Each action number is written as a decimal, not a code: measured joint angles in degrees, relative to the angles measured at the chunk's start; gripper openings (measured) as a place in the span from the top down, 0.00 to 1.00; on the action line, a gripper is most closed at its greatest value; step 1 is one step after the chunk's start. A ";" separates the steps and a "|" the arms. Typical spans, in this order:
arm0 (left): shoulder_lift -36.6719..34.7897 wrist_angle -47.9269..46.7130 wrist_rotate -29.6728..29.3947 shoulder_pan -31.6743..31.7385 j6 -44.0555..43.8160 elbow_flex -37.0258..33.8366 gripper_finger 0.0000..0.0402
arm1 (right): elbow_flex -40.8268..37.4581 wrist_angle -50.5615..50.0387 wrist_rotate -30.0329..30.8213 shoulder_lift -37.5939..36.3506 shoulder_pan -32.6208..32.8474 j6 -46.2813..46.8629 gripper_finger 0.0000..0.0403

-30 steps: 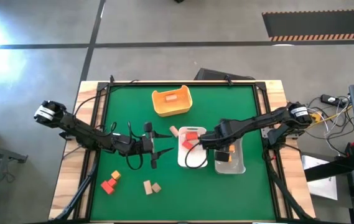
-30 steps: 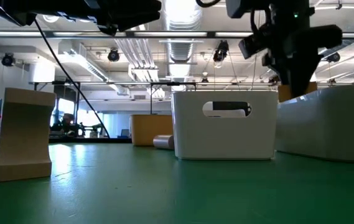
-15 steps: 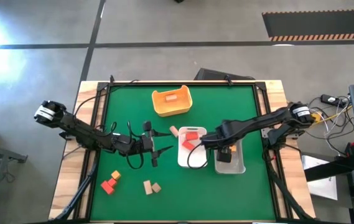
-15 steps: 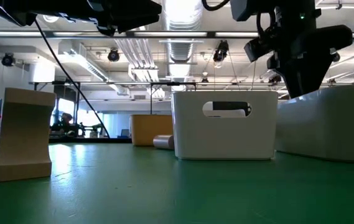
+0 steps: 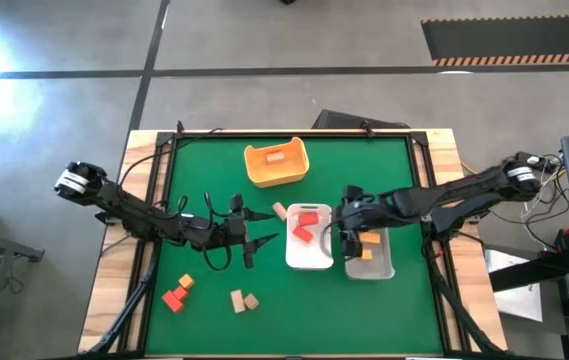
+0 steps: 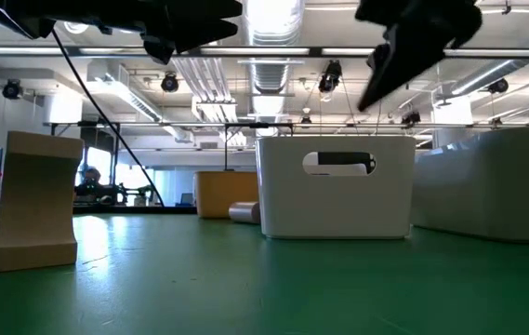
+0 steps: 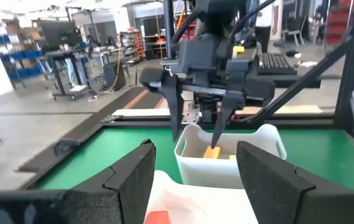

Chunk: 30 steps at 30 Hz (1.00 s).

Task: Sort & place blocks by color
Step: Put the brown block into the yellow bin

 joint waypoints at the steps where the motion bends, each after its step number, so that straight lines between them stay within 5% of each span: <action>1: 0.00 -0.02 0.01 0.00 -1.51 0.00 0.48 | -2.48 5.79 0.26 -1.71 0.00 -1.89 0.40; 9: 0.00 -2.23 -0.02 0.00 -11.28 0.53 0.48 | -23.97 52.91 1.11 -10.06 -0.15 -13.74 0.44; 19: 0.00 -13.14 -6.83 0.49 -23.87 0.93 0.51 | -33.28 56.54 1.13 -16.51 -0.17 -6.09 0.46; 24: 0.00 -40.15 -5.22 1.03 -37.98 7.77 0.57 | -33.70 56.80 1.13 -17.61 -0.17 -6.18 0.46; 30: 3.17 -87.87 15.19 0.68 -66.39 23.97 0.66 | -33.70 57.63 1.13 -17.57 -0.17 -7.40 0.46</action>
